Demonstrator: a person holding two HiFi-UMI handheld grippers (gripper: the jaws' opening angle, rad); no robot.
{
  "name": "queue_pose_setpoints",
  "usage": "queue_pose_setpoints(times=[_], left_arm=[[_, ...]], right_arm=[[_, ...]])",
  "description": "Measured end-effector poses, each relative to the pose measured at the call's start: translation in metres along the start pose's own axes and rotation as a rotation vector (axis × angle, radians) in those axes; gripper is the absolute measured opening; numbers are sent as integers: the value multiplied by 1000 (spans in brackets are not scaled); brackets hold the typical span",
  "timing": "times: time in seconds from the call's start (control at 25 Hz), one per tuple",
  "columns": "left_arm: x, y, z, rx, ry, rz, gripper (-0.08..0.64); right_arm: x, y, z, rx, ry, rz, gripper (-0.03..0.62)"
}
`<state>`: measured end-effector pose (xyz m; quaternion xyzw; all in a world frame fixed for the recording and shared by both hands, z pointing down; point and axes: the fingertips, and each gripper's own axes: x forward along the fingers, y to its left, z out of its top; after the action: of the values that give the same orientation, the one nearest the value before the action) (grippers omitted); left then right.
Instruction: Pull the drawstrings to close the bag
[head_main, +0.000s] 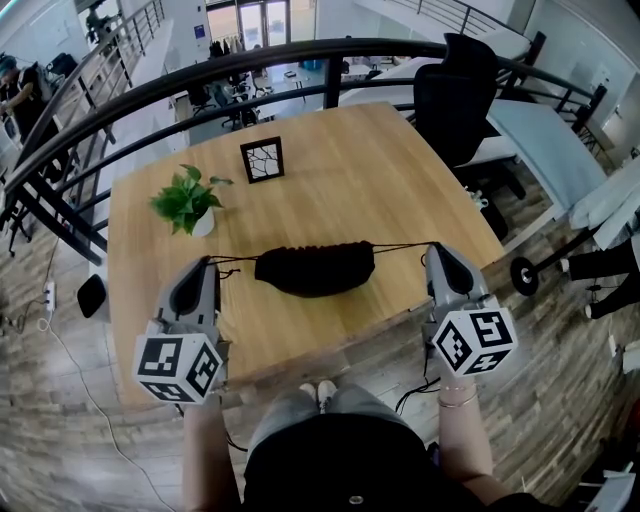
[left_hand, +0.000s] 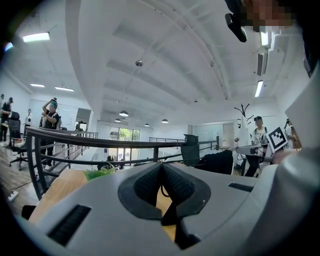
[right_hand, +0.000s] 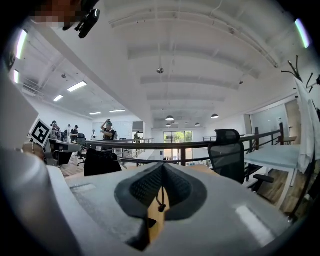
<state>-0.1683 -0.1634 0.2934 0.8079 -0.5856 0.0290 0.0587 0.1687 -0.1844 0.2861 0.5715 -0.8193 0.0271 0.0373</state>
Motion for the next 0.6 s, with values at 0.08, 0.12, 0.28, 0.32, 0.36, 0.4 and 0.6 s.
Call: queue_pose_setpoints(times=[0.08,0.12,0.28,0.32,0.36,0.4,0.6], left_arm=[[-1,2,0,-3,0,5,17],[-1,3,0,-4,0,7,17],[-2,5,0,-3,3,12,17],[-3,6,0,-3,3,14,17],[-3,6,0,-3,2,16,17],[-4,6,-1,-4,2,18,17],[-5,10,-5,-17,7,22,17]], right_arm=[[0,-1,0,1,0,-3,2],[0,-2,0,1,1,-5,2],[-2,-5,-1,9,2,-14,2],[-2,-6,-1,11,2,-17,0],[-3,-7,-1,13,2,-20,0],[-4,-8,-2,15,1,-24,0],[-6,-11,-2,20,-1,-34,0]])
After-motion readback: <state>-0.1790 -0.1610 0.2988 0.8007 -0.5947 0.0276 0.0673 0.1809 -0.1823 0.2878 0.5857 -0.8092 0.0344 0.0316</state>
